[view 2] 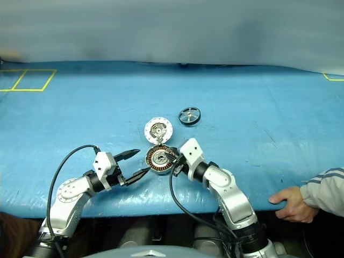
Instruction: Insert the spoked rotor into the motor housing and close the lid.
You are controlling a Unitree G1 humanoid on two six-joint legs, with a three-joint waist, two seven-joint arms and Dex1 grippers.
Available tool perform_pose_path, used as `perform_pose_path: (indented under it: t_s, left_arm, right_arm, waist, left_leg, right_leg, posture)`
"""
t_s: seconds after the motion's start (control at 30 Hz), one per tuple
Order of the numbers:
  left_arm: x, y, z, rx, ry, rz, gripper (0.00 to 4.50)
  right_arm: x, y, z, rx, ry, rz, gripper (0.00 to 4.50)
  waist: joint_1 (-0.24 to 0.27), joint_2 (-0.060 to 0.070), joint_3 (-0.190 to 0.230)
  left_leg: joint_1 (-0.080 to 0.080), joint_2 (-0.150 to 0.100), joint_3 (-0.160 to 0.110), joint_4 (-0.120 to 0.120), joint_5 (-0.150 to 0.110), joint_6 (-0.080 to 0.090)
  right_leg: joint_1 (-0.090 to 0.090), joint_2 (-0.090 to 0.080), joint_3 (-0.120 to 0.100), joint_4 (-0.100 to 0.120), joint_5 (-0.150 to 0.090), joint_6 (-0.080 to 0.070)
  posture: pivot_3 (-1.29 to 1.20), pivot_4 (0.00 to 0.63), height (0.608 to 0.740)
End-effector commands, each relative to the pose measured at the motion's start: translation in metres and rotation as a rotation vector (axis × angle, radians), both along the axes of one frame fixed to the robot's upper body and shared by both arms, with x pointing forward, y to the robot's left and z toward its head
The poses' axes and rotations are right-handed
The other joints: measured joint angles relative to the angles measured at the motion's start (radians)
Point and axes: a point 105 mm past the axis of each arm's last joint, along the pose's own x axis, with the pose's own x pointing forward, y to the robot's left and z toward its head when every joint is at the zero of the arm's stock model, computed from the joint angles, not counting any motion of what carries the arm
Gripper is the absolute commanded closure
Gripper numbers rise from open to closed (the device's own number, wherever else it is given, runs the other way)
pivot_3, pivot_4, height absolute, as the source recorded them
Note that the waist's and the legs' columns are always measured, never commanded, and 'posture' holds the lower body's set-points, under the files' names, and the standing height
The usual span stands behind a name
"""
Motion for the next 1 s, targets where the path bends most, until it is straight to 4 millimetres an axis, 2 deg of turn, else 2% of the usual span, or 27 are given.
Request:
perform_pose_path:
  t_s: [0.03, 0.57, 1.0]
  left_arm:
    - [-0.003, -0.003, 0.005, -0.012, -0.024, -0.021, 0.62]
    - [-0.004, -0.004, 0.005, -0.004, -0.032, -0.017, 0.62]
    - [-0.003, -0.004, 0.004, 0.004, -0.029, -0.014, 0.62]
  right_arm:
    - [0.001, 0.010, 0.009, 0.015, -0.027, 0.034, 3.85]
    - [0.002, 0.024, -0.004, -0.023, 0.020, 0.079, 3.85]
    - [0.006, 0.023, -0.004, -0.041, 0.010, 0.071, 3.85]
  waist:
    - [-0.001, 0.000, 0.000]
    - [-0.001, 0.000, 0.000]
    - [-0.002, 0.000, 0.000]
  left_leg:
    - [0.000, 0.000, 0.000, 0.000, 0.000, 0.000]
    - [0.001, 0.000, 0.000, 0.001, 0.000, 0.000]
    - [0.001, 0.000, 0.000, 0.001, 0.001, -0.001]
  right_leg:
    - [0.000, 0.000, 0.000, 0.000, 0.000, 0.000]
    - [0.000, 0.002, 0.000, 0.001, 0.001, 0.000]
    - [0.001, 0.004, 0.000, 0.001, 0.001, 0.001]
  posture:
    - [0.00, 0.150, 0.740]
    - [0.00, 0.150, 0.740]
    - [0.00, 0.150, 0.740]
